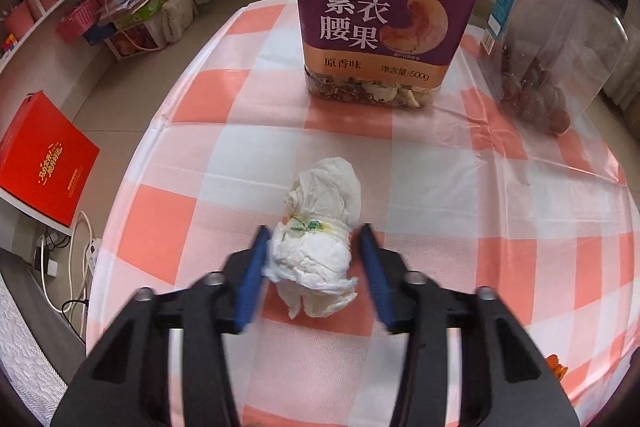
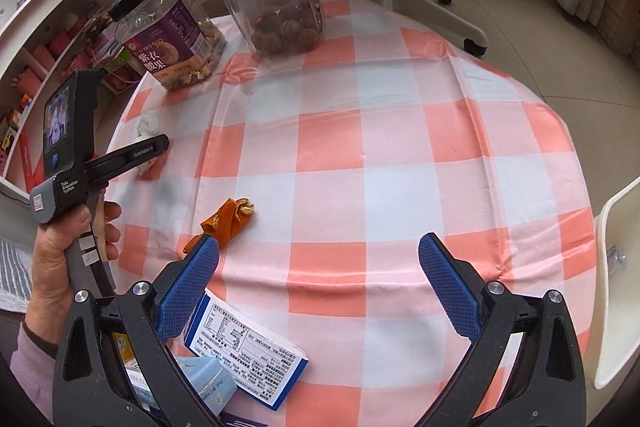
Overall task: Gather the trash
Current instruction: 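Grasp the small white tissue ball with the left gripper while the right approaches the orange peel, then close the right gripper on the orange peel while the left holds the tissue ball, then carry the orange peel over the white bin and open the right gripper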
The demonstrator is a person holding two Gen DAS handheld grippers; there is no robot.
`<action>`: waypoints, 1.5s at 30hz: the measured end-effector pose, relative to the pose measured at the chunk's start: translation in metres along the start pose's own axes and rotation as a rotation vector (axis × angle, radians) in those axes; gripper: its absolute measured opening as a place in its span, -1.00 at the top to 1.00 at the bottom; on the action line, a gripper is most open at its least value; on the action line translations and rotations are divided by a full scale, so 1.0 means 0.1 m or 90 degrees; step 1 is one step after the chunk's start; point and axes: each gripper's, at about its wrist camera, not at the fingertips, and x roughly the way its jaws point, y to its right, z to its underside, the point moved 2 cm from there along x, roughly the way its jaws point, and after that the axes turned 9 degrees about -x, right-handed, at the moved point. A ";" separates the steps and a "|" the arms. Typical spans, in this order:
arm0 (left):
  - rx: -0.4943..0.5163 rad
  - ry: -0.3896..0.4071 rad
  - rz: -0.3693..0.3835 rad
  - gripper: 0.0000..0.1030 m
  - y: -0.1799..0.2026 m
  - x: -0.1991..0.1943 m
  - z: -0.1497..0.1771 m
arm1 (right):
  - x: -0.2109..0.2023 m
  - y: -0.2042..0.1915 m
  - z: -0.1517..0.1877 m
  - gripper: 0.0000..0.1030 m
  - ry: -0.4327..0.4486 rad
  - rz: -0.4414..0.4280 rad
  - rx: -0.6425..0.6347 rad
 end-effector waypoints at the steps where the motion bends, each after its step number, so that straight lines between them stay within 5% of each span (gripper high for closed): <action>1: -0.005 0.001 0.010 0.32 -0.03 -0.03 -0.02 | 0.05 -0.02 -0.01 -0.86 -0.008 -0.008 0.007; 5: -0.024 0.032 0.041 0.33 -0.15 -0.26 -0.11 | 0.26 -0.19 -0.07 -0.82 -0.037 -0.048 0.031; 11: -0.035 0.066 0.073 0.33 -0.25 -0.53 -0.23 | 0.57 -0.57 -0.12 -0.49 -0.080 -0.058 -0.003; 15: -0.038 0.068 0.070 0.33 -0.30 -0.56 -0.22 | 0.65 -0.74 -0.14 0.09 -0.067 -0.026 -0.041; 19: -0.037 0.071 0.060 0.33 -0.35 -0.62 -0.16 | 0.59 -0.74 -0.16 0.60 -0.052 -0.050 -0.040; 32: 0.009 0.162 0.043 0.33 -0.27 -1.64 0.05 | -0.40 -0.63 -0.08 0.62 0.074 -0.051 -0.088; 45: 0.016 0.190 0.081 0.33 0.02 -2.54 0.95 | -1.44 -0.27 0.31 0.62 0.180 -0.052 -0.118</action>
